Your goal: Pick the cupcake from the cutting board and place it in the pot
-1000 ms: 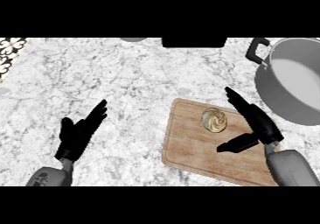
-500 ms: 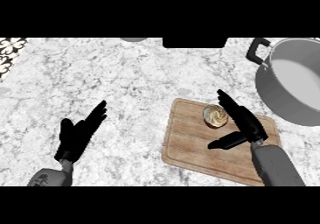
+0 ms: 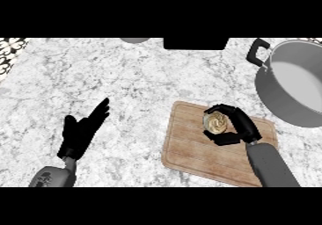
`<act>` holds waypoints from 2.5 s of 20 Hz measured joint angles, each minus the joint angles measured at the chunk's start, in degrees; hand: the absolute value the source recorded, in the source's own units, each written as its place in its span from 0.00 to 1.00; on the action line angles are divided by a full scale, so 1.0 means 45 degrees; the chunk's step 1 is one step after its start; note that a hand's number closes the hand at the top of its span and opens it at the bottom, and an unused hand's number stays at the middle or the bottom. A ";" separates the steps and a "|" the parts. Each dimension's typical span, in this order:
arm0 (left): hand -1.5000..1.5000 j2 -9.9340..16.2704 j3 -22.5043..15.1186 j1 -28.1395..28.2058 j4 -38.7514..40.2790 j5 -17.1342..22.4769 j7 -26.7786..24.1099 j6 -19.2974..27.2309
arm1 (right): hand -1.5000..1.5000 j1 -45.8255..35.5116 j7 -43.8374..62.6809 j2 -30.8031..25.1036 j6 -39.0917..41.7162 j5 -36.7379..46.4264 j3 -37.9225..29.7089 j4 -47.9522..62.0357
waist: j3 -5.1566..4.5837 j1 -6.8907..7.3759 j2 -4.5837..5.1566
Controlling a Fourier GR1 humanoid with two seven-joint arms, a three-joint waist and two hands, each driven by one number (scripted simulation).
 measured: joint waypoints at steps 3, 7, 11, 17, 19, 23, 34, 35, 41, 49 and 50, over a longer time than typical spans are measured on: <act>0.50 -0.0029 0.0056 0.0032 -0.0096 -0.0050 0.0027 -0.0005 | 1.00 -0.0158 -0.0771 0.0069 0.0171 -0.0187 -0.0315 0.0587 | -0.0019 0.0021 -0.0021; 0.50 0.0024 0.0148 0.0196 -0.0153 -0.0014 -0.0001 -0.0139 | 1.00 0.0017 -0.2011 -0.0575 0.1013 -0.0558 -0.0778 0.0864 | 0.0004 0.0081 -0.0043; 0.50 0.0055 0.0290 0.0419 -0.0245 0.0000 -0.0137 -0.0025 | 1.00 0.0969 -0.3246 -0.3509 0.2923 -0.1402 -0.2167 0.1573 | 0.0147 -0.0286 0.0141; 0.50 0.0061 0.0338 0.0541 -0.0334 0.0022 -0.0325 -0.0050 | 1.00 0.2002 -0.4217 -0.7176 0.4001 -0.2443 -0.4076 0.2947 | 0.0295 -0.0370 0.0318; 0.50 0.0054 0.0326 0.0473 -0.0256 0.0044 -0.0362 -0.0139 | 1.00 0.2161 -0.4479 -0.7954 0.4027 -0.2632 -0.4463 0.3384 | 0.0314 -0.0283 0.0349; 0.50 -0.0071 0.0245 0.0395 -0.0196 0.0005 -0.0344 -0.0132 | 1.00 0.2335 -0.5109 -0.9066 0.3694 -0.2588 -0.4803 0.4055 | 0.0328 -0.0054 0.0356; 0.50 -0.0063 0.0262 0.0031 0.0026 -0.0050 -0.0215 -0.0337 | 1.00 0.2029 -0.7077 -1.0727 0.2053 -0.1669 -0.4783 0.4965 | 0.0292 0.0186 0.0310; 0.50 -0.0095 0.0266 -0.0066 0.0098 -0.0071 -0.0196 -0.0326 | 1.00 0.1874 -0.7147 -1.0908 0.1964 -0.1589 -0.4779 0.5046 | 0.0286 0.0197 0.0311; 0.50 -0.0148 0.0213 0.0003 0.0001 -0.0145 -0.0171 -0.0421 | 1.00 0.0589 -0.7206 -1.1613 0.1594 -0.0897 -0.4428 0.5524 | 0.0253 0.0321 0.0295; 0.50 -0.0253 0.0239 0.0162 0.0014 -0.0283 -0.0323 -0.0552 | 1.00 -0.2148 -0.6087 -1.1604 0.1318 0.0567 -0.3215 0.5425 | 0.0209 0.0369 0.0277; 0.50 -0.0255 0.0271 0.0074 0.0105 -0.0276 -0.0333 -0.0598 | 1.00 -0.2588 -0.5764 -1.1471 0.1273 0.0802 -0.3002 0.5379 | 0.0205 0.0395 0.0285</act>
